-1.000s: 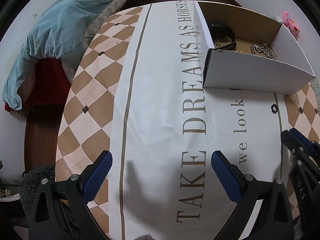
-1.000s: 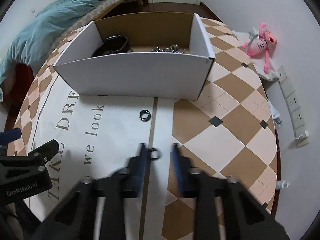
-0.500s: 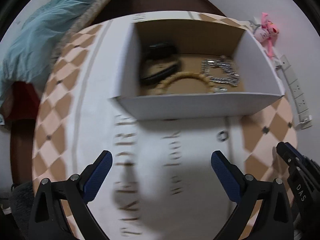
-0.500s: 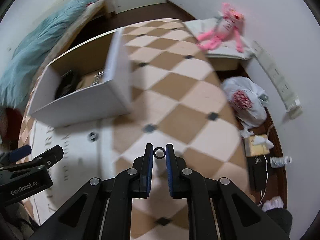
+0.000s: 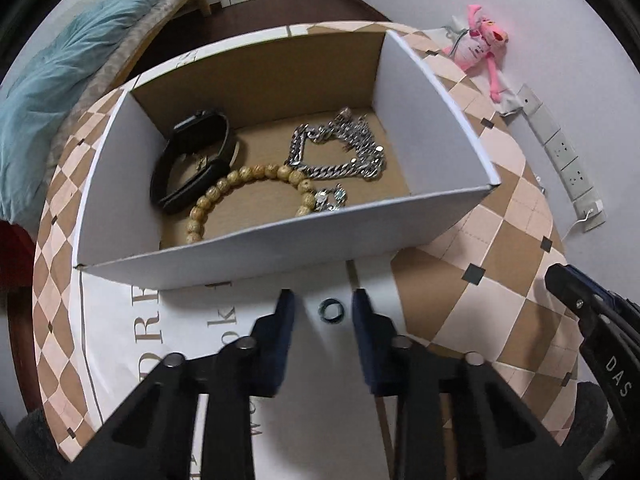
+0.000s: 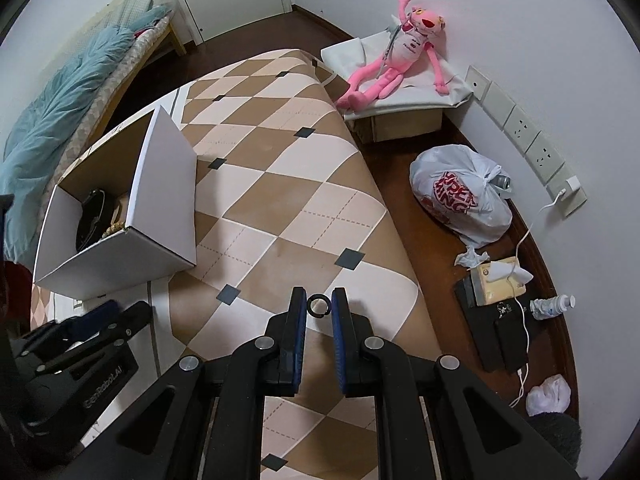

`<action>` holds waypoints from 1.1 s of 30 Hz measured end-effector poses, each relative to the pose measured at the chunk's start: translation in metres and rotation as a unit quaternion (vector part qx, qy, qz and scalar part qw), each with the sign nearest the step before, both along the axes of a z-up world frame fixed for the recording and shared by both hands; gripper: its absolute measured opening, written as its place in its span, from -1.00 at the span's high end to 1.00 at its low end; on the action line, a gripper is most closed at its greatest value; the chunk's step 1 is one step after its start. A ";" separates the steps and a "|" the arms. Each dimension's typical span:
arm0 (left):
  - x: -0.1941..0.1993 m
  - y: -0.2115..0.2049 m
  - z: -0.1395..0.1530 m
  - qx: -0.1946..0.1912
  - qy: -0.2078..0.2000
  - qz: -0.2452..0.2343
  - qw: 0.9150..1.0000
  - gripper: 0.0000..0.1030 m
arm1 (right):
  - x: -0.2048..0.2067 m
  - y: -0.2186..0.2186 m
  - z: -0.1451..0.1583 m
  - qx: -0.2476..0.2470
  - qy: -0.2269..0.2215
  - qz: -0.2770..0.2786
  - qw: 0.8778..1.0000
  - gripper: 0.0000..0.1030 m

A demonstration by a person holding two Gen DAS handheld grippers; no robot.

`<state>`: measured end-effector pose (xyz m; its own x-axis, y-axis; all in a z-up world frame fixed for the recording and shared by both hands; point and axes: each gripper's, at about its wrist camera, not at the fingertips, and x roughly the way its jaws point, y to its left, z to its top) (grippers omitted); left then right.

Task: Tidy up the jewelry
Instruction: 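Carry the dark ring into the box with the right tool, then open the right tool over the box and lift both tools away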

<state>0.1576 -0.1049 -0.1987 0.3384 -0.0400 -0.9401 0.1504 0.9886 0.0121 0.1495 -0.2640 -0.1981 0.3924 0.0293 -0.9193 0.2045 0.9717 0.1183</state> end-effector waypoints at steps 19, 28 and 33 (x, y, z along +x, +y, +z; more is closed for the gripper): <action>-0.007 0.045 0.091 -0.088 -0.041 0.002 0.995 0.81 | 0.012 0.024 0.074 0.066 -0.058 0.048 0.995 0.74; 0.054 0.076 0.091 -0.104 -0.005 0.020 0.994 0.81 | 0.087 0.078 0.081 0.084 -0.032 0.123 0.988 0.75; 0.081 0.086 0.084 -0.101 0.019 0.024 0.994 0.80 | 0.124 0.098 0.065 0.068 0.015 0.154 0.986 0.74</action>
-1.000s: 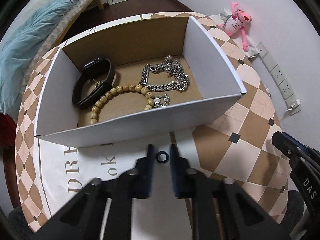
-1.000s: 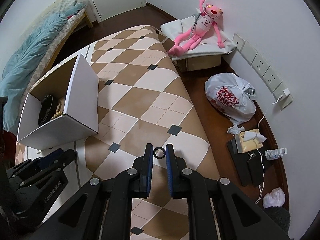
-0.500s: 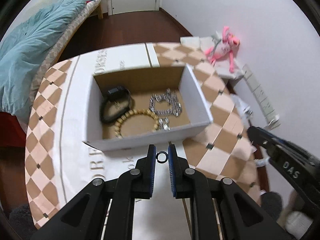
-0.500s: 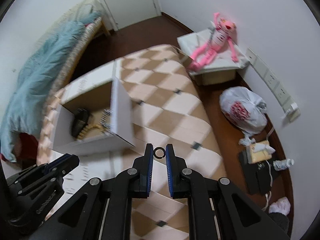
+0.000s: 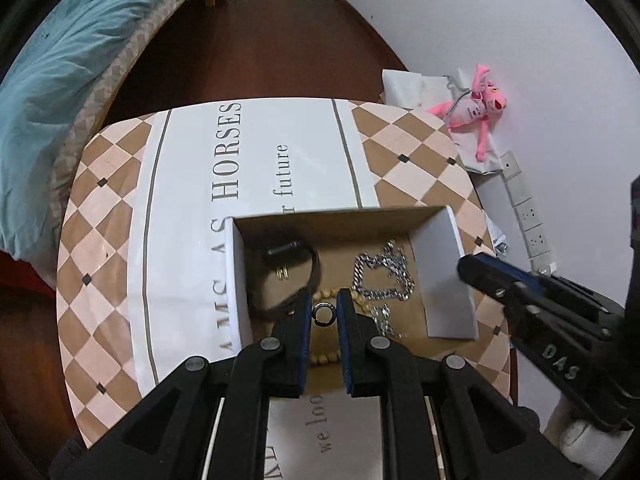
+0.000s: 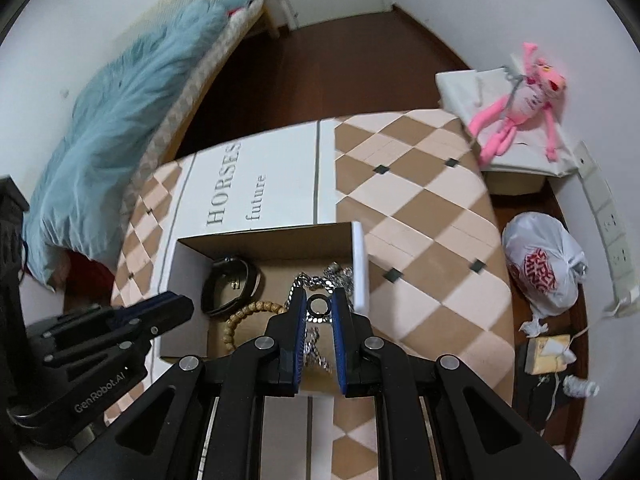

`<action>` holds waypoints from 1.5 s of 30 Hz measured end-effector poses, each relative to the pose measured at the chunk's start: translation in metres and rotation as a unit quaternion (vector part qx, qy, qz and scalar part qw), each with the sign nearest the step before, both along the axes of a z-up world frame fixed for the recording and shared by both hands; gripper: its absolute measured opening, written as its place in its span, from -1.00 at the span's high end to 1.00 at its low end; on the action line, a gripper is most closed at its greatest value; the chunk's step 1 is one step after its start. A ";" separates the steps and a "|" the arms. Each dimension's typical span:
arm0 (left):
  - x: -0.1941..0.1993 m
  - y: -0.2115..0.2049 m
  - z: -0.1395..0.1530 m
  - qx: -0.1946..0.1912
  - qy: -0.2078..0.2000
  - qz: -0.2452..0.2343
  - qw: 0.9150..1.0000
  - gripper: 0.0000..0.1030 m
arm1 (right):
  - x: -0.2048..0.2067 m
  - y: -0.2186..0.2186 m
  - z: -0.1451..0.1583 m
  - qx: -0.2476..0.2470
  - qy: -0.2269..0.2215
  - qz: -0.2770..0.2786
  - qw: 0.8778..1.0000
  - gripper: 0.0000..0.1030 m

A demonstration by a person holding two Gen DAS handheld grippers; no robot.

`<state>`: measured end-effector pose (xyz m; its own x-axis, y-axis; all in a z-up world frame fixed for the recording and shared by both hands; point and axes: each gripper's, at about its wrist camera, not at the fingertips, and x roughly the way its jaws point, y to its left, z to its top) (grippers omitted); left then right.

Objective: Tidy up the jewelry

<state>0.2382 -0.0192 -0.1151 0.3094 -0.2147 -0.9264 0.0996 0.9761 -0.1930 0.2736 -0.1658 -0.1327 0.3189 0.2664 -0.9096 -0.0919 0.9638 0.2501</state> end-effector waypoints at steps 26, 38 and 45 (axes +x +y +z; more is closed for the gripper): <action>-0.028 0.034 0.011 0.101 -0.046 0.076 0.991 -0.91 | -0.025 -0.007 0.009 -0.112 -0.009 -0.016 0.994 -0.92; -0.062 0.030 0.024 0.105 -0.077 0.088 0.988 -0.94 | -0.060 -0.009 0.019 -0.125 -0.026 -0.031 0.991 -0.95; -0.092 0.023 0.064 0.093 -0.113 0.086 0.985 -0.94 | -0.092 -0.015 0.063 -0.130 -0.070 -0.044 0.988 -0.95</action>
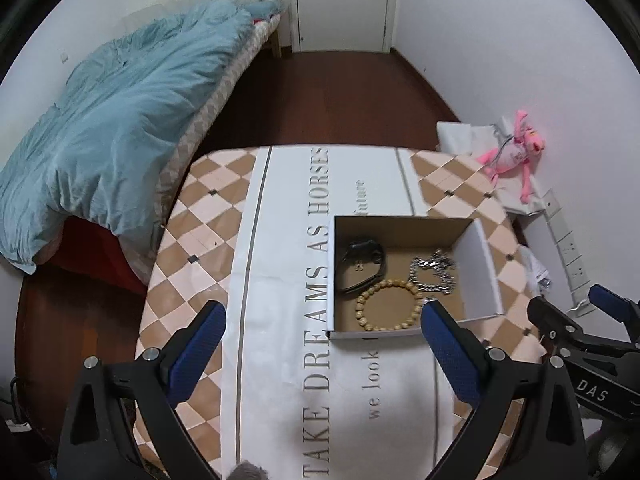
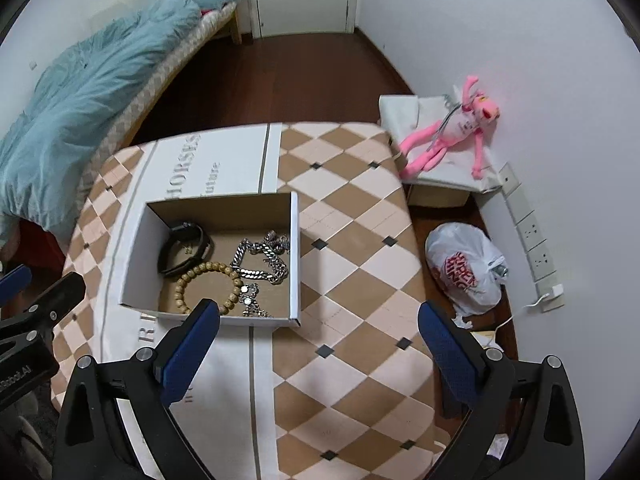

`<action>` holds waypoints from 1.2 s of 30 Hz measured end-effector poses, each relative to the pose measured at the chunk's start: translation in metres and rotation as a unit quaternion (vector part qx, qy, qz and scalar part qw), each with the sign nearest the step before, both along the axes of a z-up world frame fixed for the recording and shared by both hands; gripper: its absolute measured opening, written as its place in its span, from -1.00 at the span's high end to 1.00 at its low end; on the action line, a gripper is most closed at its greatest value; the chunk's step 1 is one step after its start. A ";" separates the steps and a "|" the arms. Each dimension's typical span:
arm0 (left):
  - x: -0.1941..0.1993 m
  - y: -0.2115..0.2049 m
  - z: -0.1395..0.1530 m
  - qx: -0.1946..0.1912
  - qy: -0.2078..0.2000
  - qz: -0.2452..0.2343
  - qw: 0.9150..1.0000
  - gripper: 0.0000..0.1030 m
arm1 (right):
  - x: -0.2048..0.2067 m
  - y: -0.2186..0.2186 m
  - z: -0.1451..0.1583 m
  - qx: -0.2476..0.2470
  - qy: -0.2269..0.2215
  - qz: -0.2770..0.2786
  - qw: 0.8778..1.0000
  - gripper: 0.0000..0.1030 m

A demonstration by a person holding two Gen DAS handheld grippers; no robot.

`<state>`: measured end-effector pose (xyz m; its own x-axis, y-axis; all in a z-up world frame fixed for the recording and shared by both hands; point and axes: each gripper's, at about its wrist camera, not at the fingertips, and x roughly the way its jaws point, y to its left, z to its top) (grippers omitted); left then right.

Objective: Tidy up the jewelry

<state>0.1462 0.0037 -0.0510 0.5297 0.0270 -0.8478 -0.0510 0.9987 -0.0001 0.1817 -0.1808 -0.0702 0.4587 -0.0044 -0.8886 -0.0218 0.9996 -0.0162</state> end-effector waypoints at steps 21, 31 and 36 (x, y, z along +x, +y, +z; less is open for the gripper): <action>-0.096 -0.006 0.120 -0.006 -0.096 -0.002 0.995 -0.94 | -0.116 -0.009 0.149 0.014 -0.126 0.002 0.992 -0.96; -0.123 -0.003 0.139 -0.012 -0.103 0.006 0.995 -0.94 | -0.145 -0.002 0.174 0.016 -0.138 0.012 0.990 -1.00; -0.129 -0.005 0.138 -0.009 -0.099 0.002 0.995 -0.94 | -0.149 0.001 0.173 0.017 -0.134 0.012 0.991 -1.00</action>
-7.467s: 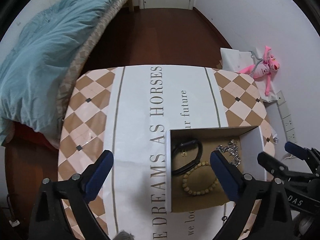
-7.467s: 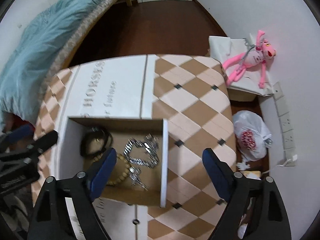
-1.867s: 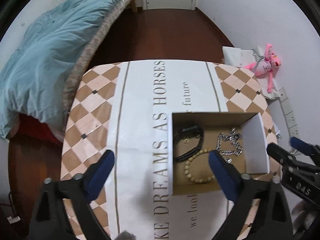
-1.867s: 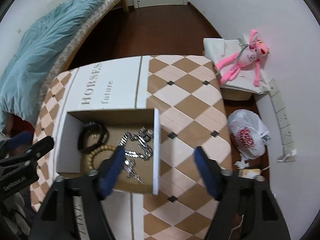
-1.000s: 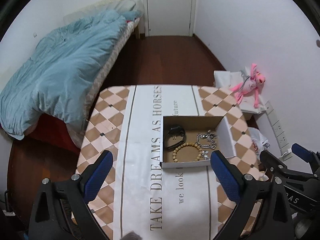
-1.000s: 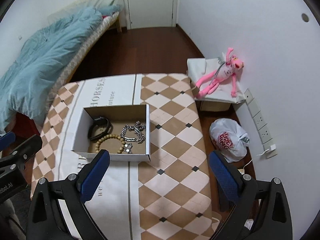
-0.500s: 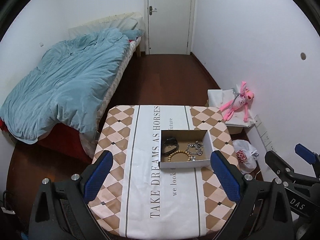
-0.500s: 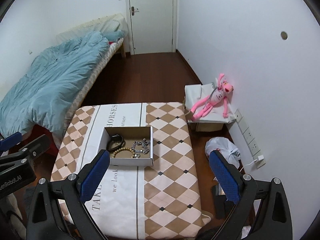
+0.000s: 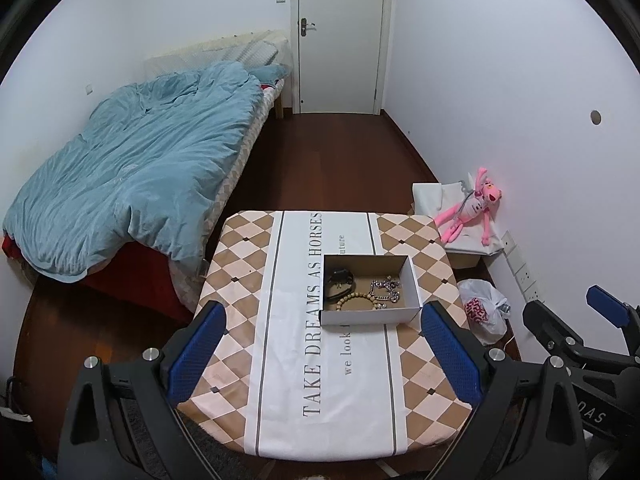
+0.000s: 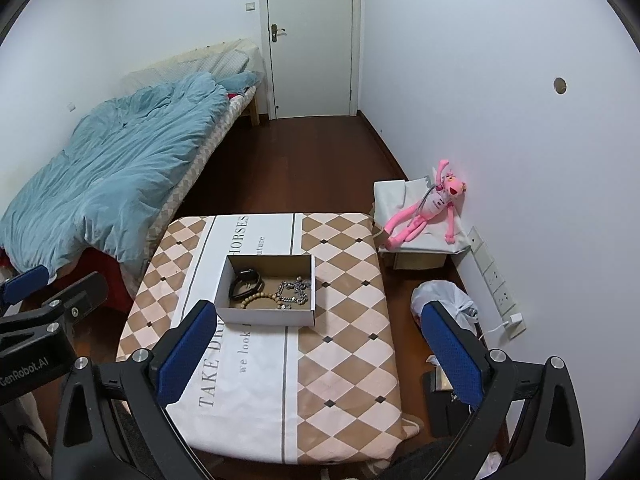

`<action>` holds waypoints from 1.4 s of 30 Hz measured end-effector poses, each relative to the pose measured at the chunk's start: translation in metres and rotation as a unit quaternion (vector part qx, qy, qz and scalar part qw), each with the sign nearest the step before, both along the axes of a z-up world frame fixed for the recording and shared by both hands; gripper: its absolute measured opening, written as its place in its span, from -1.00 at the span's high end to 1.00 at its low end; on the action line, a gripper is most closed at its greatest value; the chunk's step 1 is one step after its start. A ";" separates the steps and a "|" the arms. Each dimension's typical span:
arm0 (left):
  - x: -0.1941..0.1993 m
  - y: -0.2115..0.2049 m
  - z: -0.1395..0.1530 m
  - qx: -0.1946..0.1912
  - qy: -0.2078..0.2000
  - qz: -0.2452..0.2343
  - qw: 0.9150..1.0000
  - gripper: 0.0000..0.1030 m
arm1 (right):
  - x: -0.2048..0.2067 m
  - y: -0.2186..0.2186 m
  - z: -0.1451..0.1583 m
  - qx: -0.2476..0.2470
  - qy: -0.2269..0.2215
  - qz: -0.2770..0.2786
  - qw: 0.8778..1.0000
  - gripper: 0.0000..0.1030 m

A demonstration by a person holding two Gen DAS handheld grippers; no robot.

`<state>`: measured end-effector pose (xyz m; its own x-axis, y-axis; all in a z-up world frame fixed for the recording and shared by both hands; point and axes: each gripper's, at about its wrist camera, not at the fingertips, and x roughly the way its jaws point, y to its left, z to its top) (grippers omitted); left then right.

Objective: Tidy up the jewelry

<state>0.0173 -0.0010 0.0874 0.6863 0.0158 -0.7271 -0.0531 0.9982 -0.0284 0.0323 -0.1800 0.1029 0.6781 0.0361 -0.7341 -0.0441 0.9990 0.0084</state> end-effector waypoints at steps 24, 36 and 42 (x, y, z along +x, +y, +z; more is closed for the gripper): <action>0.075 0.003 -0.038 0.004 0.075 0.013 0.997 -0.94 | 0.085 0.005 -0.047 -0.028 0.064 -0.014 0.997 -1.00; 0.097 0.001 -0.055 0.011 0.094 0.012 0.995 -0.94 | 0.110 0.003 -0.070 -0.033 0.096 -0.020 0.995 -1.00; 0.100 0.000 -0.061 0.009 0.102 0.011 0.995 -0.94 | 0.112 0.001 -0.075 -0.035 0.104 -0.020 0.994 -1.00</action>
